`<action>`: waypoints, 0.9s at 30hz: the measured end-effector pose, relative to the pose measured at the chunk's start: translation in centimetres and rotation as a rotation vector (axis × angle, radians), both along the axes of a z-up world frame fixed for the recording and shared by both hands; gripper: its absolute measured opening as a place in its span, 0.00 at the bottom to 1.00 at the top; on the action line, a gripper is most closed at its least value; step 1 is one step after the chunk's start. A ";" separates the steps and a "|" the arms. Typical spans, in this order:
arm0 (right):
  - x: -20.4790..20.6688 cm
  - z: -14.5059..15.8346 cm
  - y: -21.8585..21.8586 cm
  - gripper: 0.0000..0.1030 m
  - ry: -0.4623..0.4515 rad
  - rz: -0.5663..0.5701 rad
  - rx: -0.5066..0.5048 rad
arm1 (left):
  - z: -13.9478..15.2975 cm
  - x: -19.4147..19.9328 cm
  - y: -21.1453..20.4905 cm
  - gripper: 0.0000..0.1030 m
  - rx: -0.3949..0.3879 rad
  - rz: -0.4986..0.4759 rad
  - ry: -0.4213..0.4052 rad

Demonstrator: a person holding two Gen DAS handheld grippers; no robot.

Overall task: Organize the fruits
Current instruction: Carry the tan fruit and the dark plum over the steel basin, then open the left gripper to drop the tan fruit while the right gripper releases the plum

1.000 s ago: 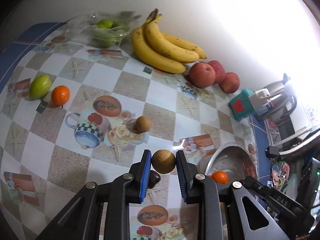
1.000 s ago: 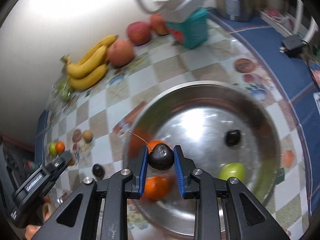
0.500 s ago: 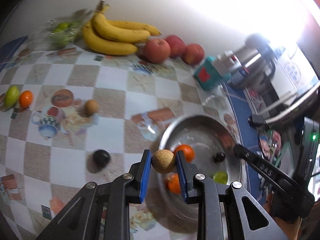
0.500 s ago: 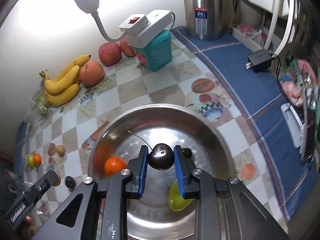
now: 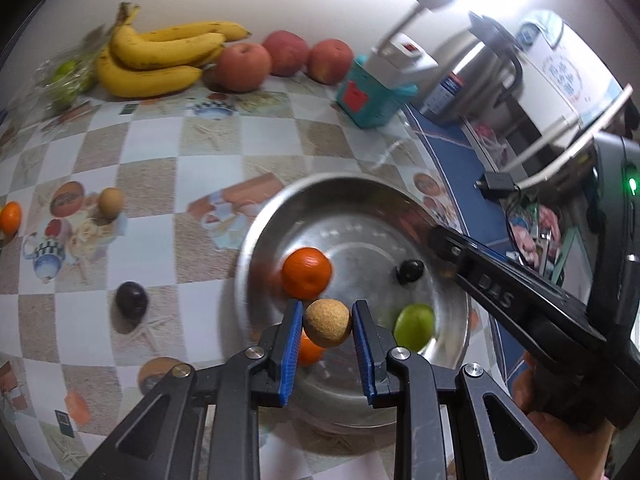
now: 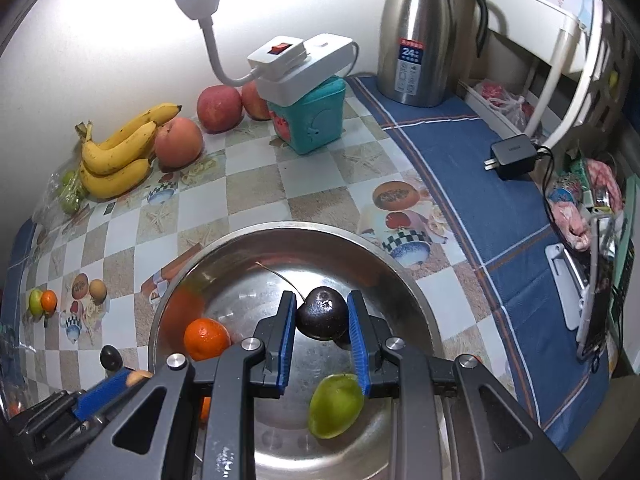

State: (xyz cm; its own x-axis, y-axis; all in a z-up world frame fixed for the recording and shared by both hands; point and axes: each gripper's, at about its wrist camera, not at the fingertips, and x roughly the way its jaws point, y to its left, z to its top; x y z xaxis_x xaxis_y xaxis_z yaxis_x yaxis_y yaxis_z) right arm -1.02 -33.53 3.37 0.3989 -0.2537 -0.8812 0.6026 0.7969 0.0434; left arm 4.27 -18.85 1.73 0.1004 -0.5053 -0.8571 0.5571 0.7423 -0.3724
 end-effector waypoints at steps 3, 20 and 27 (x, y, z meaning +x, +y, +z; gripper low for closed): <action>0.1 -0.7 -0.4 0.26 0.001 0.002 0.019 | -0.6 -0.6 -1.2 0.26 0.021 -0.027 -0.009; 0.9 -4.3 -2.4 0.26 0.017 0.010 0.072 | -3.1 -1.6 -4.5 0.26 0.081 -0.064 -0.034; 0.9 -5.0 -3.0 0.26 0.021 0.004 0.078 | -3.7 -1.7 -5.0 0.27 0.101 -0.061 -0.037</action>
